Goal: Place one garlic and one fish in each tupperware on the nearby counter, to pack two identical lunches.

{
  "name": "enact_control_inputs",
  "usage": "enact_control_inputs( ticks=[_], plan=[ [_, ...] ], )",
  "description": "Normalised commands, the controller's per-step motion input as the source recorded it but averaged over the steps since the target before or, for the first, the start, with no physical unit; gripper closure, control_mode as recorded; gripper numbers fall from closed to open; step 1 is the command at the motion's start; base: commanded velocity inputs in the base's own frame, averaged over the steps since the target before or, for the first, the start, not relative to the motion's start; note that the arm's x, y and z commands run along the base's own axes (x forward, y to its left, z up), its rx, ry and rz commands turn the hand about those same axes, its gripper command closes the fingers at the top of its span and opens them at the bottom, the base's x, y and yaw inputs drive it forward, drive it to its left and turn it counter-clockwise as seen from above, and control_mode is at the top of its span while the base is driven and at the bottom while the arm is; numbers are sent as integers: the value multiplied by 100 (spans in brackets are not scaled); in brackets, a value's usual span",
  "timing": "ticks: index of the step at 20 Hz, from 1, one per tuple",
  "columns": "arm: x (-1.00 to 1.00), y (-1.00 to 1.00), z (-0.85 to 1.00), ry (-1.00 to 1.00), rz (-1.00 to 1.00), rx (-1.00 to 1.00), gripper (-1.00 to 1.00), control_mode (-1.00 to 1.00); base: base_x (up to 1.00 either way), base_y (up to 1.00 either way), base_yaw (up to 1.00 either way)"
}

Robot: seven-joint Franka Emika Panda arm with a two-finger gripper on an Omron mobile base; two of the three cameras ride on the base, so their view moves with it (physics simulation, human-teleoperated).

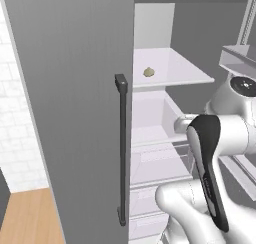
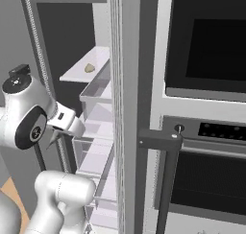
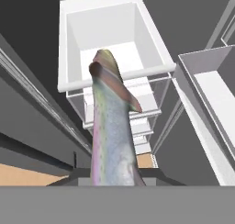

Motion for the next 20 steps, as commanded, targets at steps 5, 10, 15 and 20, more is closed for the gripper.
enact_control_inputs(
  ticks=[5,10,15,20],
  plan=[
    [0,0,0,0,0,0,100,-100,0,0,0],
    [-28,0,0,-8,0,0,100,100,-36,1,0],
    [0,0,0,0,0,0,100,100,-100,1,-2],
    [0,0,0,0,0,0,100,100,-100,-3,-15]
  ],
)
